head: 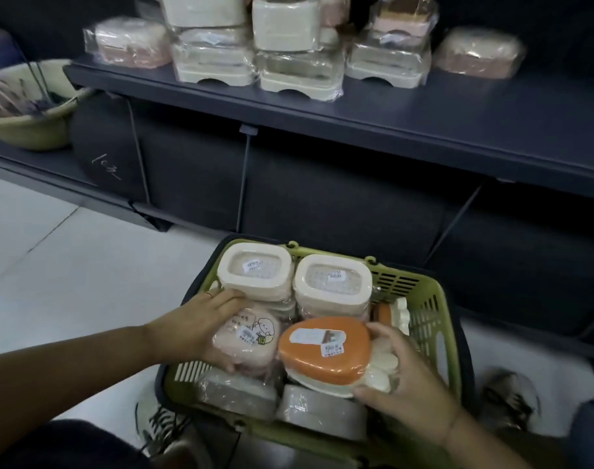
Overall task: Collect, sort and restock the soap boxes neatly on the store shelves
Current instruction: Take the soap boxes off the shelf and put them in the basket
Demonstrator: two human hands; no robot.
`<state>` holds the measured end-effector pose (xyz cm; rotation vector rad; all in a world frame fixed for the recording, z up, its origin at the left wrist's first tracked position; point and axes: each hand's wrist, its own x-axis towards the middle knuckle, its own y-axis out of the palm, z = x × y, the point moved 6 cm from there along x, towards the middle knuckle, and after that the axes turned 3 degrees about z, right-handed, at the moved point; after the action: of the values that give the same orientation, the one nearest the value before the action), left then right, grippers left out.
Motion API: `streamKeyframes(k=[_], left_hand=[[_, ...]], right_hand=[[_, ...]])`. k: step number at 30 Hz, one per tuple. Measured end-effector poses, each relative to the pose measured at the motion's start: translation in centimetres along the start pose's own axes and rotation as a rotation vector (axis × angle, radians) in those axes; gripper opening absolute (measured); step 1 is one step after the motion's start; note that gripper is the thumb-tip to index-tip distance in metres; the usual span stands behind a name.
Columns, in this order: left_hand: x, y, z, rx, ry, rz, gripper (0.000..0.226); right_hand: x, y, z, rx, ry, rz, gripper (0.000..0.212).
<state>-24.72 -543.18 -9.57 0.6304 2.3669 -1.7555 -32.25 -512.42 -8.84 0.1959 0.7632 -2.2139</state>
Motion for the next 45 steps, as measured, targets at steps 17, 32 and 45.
streamKeyframes(k=[17, 32, 45], left_hand=[[0.5, 4.4, 3.2, 0.366, -0.200, 0.122, 0.081], [4.7, -15.1, -1.5, -0.182, -0.184, -0.362, 0.098], [18.4, -39.1, 1.9, -0.165, -0.611, -0.785, 0.089]], right_hand=[[5.7, 5.3, -5.5, -0.259, 0.289, -0.217, 0.072], [7.5, -5.2, 12.7, 0.044, -0.261, -0.310, 0.019], [25.9, -28.1, 20.7, -0.463, -0.281, -0.545, 0.085]])
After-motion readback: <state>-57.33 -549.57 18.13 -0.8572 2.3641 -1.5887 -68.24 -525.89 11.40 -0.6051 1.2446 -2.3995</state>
